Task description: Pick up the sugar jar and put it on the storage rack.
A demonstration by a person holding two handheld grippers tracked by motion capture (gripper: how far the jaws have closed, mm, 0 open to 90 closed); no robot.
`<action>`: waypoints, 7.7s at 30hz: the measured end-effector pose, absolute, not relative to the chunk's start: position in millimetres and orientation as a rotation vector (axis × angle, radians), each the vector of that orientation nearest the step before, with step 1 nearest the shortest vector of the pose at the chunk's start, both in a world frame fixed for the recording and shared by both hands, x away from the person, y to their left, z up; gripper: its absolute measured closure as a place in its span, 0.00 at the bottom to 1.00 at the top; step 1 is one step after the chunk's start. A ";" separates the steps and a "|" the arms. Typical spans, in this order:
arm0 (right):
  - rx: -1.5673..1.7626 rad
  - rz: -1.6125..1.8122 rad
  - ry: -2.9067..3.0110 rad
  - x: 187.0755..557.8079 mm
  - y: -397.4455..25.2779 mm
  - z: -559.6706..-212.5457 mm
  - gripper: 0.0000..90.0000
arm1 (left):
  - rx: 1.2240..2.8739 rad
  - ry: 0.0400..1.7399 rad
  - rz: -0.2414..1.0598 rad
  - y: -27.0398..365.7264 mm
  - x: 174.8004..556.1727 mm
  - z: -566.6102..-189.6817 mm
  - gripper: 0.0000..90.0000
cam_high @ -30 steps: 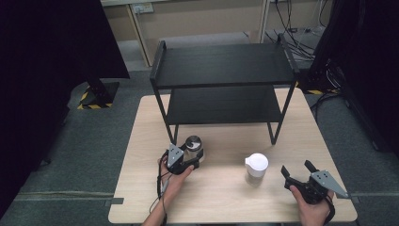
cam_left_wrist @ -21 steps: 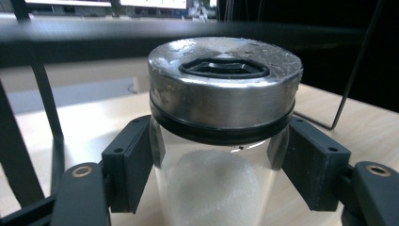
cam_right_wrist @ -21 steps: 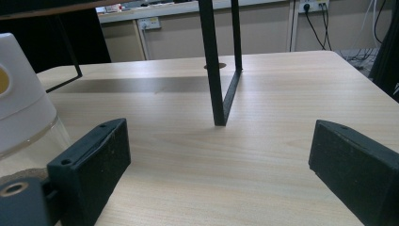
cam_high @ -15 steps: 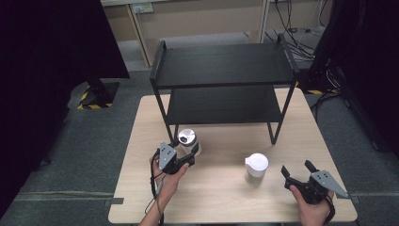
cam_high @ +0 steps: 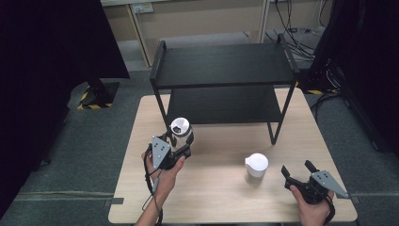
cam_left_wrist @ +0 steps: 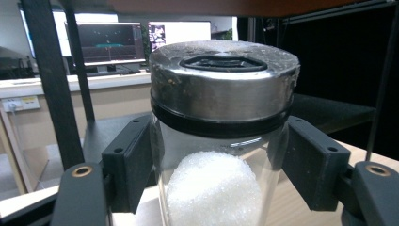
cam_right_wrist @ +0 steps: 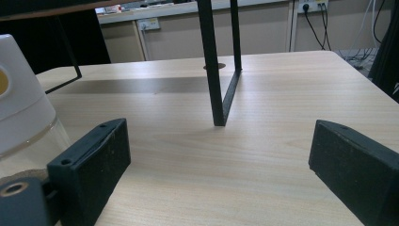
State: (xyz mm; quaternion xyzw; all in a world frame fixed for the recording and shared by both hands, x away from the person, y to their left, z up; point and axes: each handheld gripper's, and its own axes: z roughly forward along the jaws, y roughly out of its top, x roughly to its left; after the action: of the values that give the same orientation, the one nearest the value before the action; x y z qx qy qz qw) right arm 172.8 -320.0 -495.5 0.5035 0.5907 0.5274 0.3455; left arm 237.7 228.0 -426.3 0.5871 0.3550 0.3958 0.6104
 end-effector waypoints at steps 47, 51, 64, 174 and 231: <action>1.306 1.371 1.529 172.3 -320.0 -496.1 0.07 | 1.243 0.811 1.059 214.7 241.9 -361.6 0.33; 1.305 1.371 1.530 172.4 -319.9 -496.0 0.07 | 1.230 0.805 1.060 215.0 242.6 -355.8 0.33; 1.305 1.372 1.531 172.5 -320.1 -496.0 0.07 | 1.203 0.804 1.064 216.1 247.9 -331.5 0.33; 1.303 1.373 1.543 173.5 -321.2 -495.2 0.07 | 1.250 0.880 1.094 209.8 280.4 -275.5 0.16; 1.298 1.371 1.540 172.9 -320.3 -495.7 0.07 | 1.335 0.806 0.922 239.1 224.4 -451.0 0.14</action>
State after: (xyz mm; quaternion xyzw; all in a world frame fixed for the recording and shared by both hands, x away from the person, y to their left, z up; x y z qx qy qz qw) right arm 172.9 -320.3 -495.7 0.4999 0.5932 0.5280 0.3455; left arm 224.4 239.1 -451.0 0.5801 0.3501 0.4003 0.6170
